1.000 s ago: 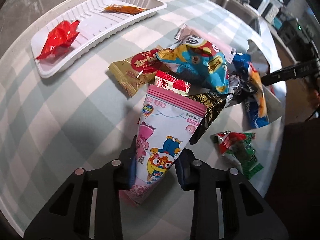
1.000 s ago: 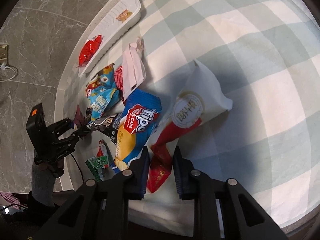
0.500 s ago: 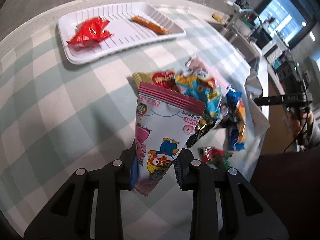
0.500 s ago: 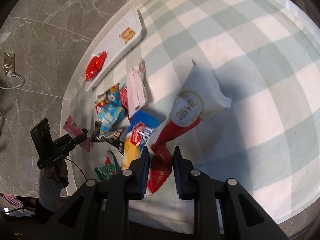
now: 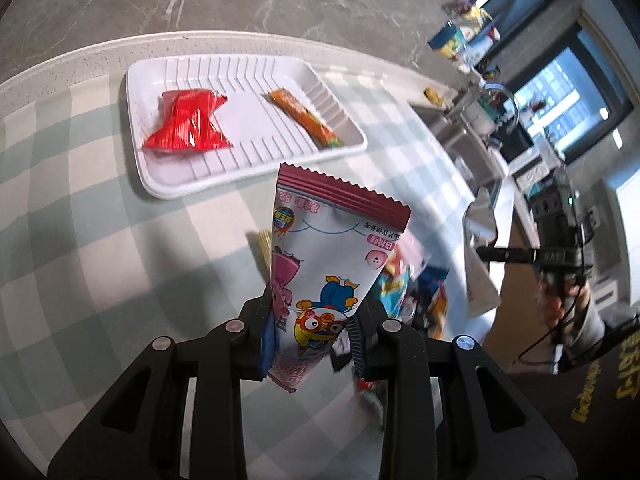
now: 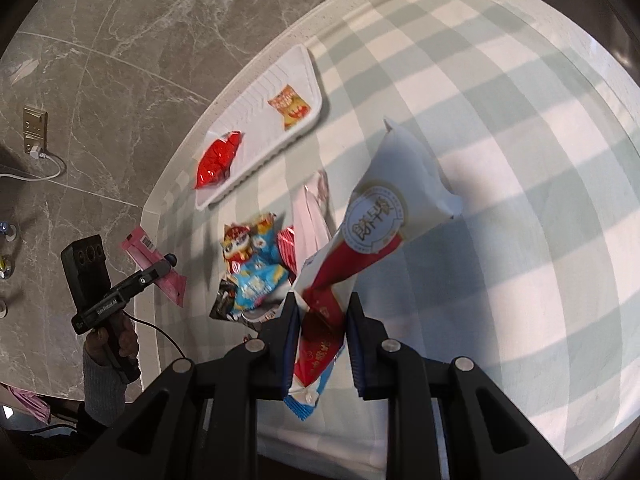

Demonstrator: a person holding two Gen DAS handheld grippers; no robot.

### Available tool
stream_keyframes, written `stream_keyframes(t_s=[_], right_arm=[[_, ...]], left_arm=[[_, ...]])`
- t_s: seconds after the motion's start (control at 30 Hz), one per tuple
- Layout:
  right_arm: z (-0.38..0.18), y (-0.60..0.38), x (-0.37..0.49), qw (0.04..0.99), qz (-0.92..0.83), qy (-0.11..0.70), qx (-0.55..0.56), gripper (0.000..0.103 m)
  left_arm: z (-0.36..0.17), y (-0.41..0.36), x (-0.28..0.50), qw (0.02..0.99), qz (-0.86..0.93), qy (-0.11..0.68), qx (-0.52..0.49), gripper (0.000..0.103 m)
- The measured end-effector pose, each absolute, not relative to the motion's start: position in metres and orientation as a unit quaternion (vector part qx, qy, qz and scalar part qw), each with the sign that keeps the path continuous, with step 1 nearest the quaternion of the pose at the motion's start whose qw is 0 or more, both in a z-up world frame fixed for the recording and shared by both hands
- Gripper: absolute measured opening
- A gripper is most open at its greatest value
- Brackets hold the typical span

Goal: Organize snacks
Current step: 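Carry the pink packet and white bag to the tray and release both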

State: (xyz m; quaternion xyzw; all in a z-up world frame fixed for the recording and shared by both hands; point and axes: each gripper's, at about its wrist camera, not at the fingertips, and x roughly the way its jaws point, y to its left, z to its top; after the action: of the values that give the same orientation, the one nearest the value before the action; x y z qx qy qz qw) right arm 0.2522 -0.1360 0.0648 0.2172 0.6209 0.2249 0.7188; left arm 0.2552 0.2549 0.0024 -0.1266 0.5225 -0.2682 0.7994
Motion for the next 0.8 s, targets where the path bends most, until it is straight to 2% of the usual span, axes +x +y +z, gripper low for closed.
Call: stream_keyframes(t_s=[0.8], right_arm=[[0.083, -0.071, 0.36, 0.737, 0.284, 0.599, 0.135, 0.024]], left_arm=[[0.007, 0.235, 0.372, 0.794, -0.264, 0.511, -0.196, 0.027]])
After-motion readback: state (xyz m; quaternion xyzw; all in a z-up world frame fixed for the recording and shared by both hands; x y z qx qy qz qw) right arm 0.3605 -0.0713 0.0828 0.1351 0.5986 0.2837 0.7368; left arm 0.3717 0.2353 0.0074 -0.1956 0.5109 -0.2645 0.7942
